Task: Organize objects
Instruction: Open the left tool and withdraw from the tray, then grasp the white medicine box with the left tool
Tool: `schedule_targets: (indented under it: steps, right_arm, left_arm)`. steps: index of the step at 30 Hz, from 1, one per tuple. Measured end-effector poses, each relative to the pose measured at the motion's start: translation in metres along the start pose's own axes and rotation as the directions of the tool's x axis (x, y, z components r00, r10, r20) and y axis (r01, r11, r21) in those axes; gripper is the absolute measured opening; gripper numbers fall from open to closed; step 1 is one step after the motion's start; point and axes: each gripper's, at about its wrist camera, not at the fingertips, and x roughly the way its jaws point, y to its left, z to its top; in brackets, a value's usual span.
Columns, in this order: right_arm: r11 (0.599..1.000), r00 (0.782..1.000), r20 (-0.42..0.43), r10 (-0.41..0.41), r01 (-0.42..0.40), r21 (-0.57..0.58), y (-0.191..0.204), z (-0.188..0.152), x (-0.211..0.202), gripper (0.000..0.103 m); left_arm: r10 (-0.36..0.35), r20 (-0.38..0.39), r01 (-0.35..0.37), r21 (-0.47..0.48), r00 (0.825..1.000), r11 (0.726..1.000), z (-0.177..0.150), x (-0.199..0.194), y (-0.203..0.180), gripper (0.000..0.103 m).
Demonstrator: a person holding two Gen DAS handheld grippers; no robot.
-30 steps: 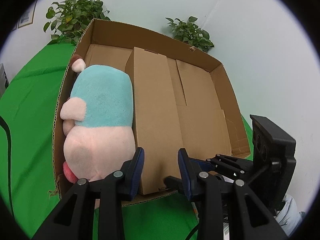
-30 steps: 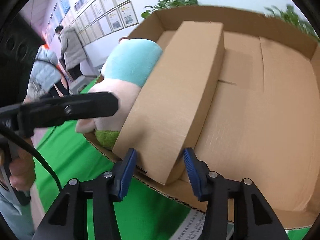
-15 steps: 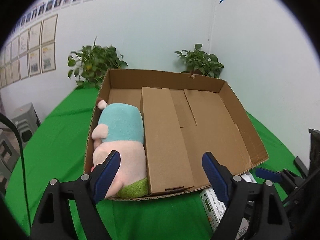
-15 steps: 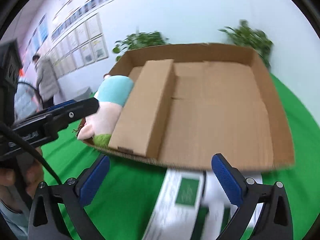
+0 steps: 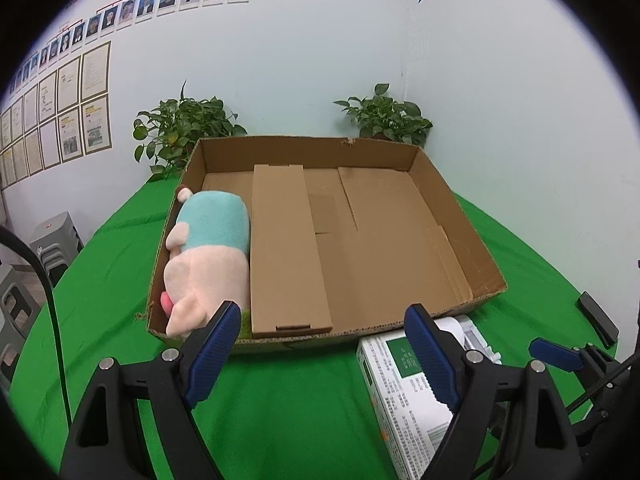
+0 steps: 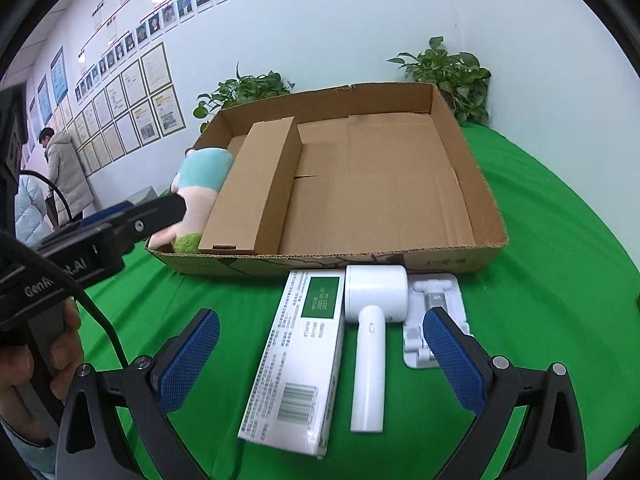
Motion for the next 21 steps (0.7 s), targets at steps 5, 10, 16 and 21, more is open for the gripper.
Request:
schedule_targets:
  steps: [5,10,16,21]
  right_arm:
    - [1.000,1.000,0.005,-0.015,0.015,0.006,-0.005,-0.006,-0.016,0.102]
    - [0.999,0.999,0.018,-0.036,0.036,0.006,-0.009,-0.010,-0.029,0.102]
    - [0.999,0.999,0.012,-0.051,0.051,-0.016,-0.010,-0.016,-0.041,0.102]
    - [0.998,0.999,-0.005,-0.050,0.050,-0.045,-0.016,-0.022,-0.048,0.102]
  left_arm:
    - [-0.024,0.004,0.024,0.000,1.000,1.000,-0.004,-0.006,-0.006,0.084]
    - [-0.047,-0.002,0.047,0.004,0.999,0.999,-0.005,-0.005,-0.009,0.084]
    - [-0.073,-0.038,0.072,-0.029,0.997,0.997,-0.013,0.003,-0.003,0.084]
    - [-0.100,-0.072,0.096,-0.061,0.992,0.993,-0.022,0.013,-0.001,0.084]
